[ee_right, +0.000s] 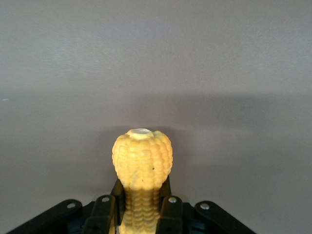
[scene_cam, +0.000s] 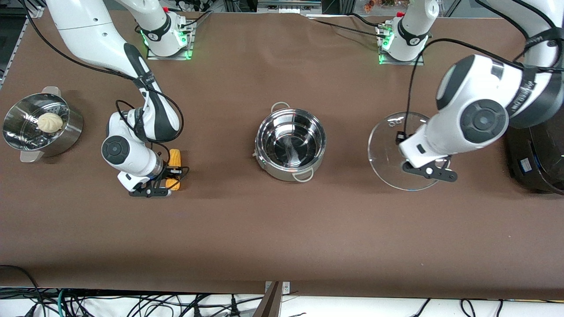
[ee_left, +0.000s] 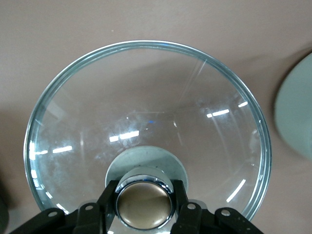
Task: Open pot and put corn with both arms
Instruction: 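Carry the corn over the pot while the left gripper lowers the lid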
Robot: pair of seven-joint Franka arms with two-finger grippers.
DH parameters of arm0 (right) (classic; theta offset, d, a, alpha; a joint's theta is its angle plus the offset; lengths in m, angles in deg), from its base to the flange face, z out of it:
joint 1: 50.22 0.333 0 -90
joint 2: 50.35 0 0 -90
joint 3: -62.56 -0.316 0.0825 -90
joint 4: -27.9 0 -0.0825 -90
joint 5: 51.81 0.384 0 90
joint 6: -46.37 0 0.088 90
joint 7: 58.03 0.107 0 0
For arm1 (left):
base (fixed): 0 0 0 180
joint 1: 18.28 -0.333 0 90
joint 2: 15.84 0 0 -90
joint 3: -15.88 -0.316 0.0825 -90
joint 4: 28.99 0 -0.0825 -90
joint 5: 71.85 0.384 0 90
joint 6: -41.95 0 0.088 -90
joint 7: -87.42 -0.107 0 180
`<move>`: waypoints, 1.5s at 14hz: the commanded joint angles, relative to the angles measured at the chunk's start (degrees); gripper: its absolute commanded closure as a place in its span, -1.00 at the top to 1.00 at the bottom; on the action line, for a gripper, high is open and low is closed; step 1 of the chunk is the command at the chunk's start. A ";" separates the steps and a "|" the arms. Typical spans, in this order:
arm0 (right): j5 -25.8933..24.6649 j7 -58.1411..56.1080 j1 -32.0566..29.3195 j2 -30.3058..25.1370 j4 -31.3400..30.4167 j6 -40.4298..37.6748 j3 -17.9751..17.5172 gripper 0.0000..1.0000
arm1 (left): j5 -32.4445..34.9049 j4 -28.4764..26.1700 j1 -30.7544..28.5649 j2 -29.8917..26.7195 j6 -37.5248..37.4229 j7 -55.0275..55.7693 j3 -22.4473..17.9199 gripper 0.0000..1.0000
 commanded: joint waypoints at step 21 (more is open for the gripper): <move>0.30 45.95 24.53 7.93 32.60 -18.57 -9.72 -0.62 | 10.68 -31.28 -17.93 3.06 39.79 -18.38 0.99 0.87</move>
